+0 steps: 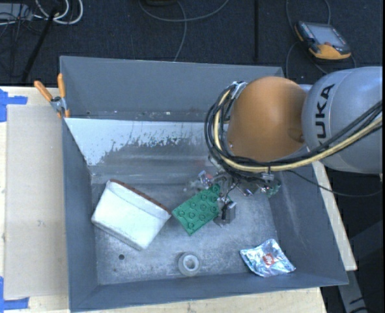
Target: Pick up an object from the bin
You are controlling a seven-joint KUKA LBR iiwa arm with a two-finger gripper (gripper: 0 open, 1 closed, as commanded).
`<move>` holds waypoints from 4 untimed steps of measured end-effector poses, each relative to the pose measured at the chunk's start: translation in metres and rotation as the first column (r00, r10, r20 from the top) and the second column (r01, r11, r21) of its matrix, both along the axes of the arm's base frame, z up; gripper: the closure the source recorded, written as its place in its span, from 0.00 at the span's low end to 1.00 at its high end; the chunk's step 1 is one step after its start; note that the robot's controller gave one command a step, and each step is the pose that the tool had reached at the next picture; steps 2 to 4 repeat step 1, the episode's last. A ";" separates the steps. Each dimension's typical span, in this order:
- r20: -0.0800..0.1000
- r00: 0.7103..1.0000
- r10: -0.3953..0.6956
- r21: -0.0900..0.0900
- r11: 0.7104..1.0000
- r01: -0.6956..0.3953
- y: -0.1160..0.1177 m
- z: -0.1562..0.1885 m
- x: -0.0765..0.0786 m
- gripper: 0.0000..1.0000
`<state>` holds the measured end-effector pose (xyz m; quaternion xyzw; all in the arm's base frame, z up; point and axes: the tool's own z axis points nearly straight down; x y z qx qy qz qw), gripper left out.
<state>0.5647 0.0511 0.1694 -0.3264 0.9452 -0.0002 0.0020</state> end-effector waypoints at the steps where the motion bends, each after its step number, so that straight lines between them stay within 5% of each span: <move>1: 0.000 1.000 -0.005 0.000 1.000 0.005 0.001 0.029 0.001 1.00; 4: 0.000 1.000 -0.005 0.000 1.000 0.005 0.001 0.029 0.001 1.00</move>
Offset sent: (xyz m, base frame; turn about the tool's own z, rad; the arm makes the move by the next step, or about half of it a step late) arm 0.0002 -0.0001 0.0279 0.0000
